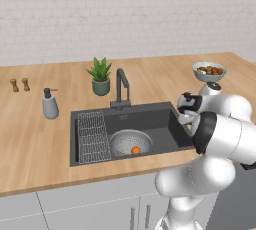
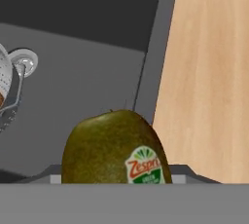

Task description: Put the colander in the sink, put the tangerine, kiwi in the colander, and turn on the sink faucet and pour water over the colander.

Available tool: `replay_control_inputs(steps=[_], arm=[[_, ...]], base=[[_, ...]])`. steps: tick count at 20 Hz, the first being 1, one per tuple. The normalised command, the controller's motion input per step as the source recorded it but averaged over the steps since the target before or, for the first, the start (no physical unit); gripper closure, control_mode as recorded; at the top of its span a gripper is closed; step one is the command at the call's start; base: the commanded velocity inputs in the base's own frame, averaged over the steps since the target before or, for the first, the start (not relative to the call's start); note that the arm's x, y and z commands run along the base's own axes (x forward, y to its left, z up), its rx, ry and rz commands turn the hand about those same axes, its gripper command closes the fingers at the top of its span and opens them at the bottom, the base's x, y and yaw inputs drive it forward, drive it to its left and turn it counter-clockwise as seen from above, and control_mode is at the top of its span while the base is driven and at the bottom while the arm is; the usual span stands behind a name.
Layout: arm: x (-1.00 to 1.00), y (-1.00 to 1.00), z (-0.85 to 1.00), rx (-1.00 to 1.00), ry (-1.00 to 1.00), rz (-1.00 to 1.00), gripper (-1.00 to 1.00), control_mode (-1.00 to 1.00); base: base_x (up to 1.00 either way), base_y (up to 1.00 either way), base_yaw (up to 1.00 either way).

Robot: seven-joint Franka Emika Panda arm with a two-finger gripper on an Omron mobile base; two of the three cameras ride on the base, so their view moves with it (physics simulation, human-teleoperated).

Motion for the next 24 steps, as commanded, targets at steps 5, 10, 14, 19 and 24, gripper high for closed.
replay_control_inputs(steps=[5, 10, 14, 19, 24], arm=[[0.0, 1.0, 0.06, 0.03, 0.09, 0.01, 1.0, -1.0], [0.01, 1.0, 0.0, 0.15, 0.11, 0.06, 1.0, -1.0], [0.11, 0.96, -0.01, 0.21, 0.11, 0.06, 1.0, -1.0], [0.19, 0.84, -0.23, 0.16, 0.08, 0.05, 1.0, -1.0], [0.09, 0.58, -0.41, 0.01, 0.0, 0.0, 1.0, -1.0]], base=[[0.0, 0.0, 0.0], [0.0, 0.0, 0.0], [0.0, 0.0, 0.0], [0.0, 0.0, 0.0], [0.0, 0.0, 0.0]])
